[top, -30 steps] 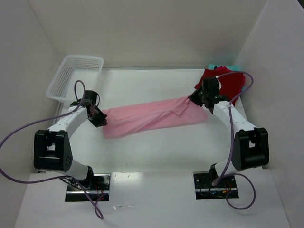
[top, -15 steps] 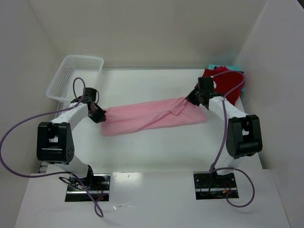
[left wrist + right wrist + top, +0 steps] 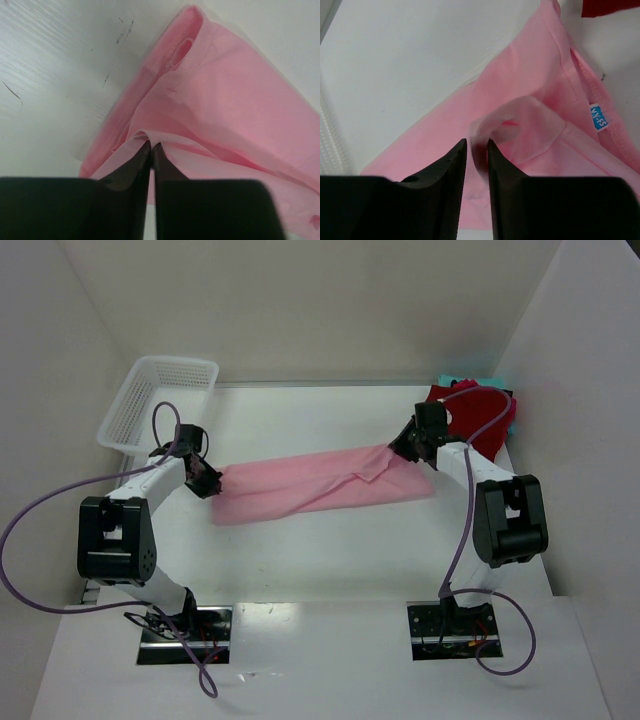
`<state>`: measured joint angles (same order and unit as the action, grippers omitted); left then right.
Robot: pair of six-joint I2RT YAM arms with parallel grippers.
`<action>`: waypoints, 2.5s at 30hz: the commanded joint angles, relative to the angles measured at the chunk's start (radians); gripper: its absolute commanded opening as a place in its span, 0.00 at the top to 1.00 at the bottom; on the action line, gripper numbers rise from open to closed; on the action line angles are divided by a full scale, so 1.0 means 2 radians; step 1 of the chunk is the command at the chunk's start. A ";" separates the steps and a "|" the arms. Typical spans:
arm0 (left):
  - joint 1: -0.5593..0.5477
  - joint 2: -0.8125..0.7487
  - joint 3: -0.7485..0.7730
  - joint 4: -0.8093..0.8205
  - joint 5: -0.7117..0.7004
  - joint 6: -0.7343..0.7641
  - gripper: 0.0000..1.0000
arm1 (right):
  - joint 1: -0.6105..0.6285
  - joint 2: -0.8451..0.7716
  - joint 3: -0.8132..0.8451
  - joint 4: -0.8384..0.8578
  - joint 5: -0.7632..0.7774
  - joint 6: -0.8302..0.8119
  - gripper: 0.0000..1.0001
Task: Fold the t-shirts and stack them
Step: Fold the other side of the tshirt into a rectangle
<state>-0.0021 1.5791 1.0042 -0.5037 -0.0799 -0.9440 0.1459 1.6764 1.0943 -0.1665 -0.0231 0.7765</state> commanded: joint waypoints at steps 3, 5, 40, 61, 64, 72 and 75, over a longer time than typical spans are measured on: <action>0.003 -0.008 0.016 0.014 -0.007 0.009 0.70 | -0.004 0.001 0.023 0.036 -0.002 -0.032 0.52; 0.003 -0.029 0.026 0.014 0.007 0.016 0.55 | -0.004 -0.004 0.023 0.036 -0.007 -0.037 0.37; -0.166 0.046 0.095 0.052 0.147 0.337 0.08 | 0.057 -0.011 -0.062 0.019 -0.035 -0.044 0.71; -0.176 0.122 0.121 0.010 0.075 0.309 0.08 | 0.067 0.101 0.051 0.034 -0.023 -0.053 0.75; -0.176 0.122 0.121 0.005 0.070 0.309 0.08 | 0.067 0.124 0.066 0.039 -0.036 -0.053 0.76; -0.176 0.122 0.125 0.000 0.065 0.305 0.07 | 0.067 0.153 0.109 0.044 -0.007 -0.063 0.76; -0.176 0.122 0.120 0.000 0.059 0.305 0.07 | 0.067 0.153 0.129 0.056 -0.001 -0.063 0.75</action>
<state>-0.3542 1.8179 1.2175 -0.4973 0.0566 -0.3210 0.2707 1.9865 1.2751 -0.1223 -0.0673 0.6712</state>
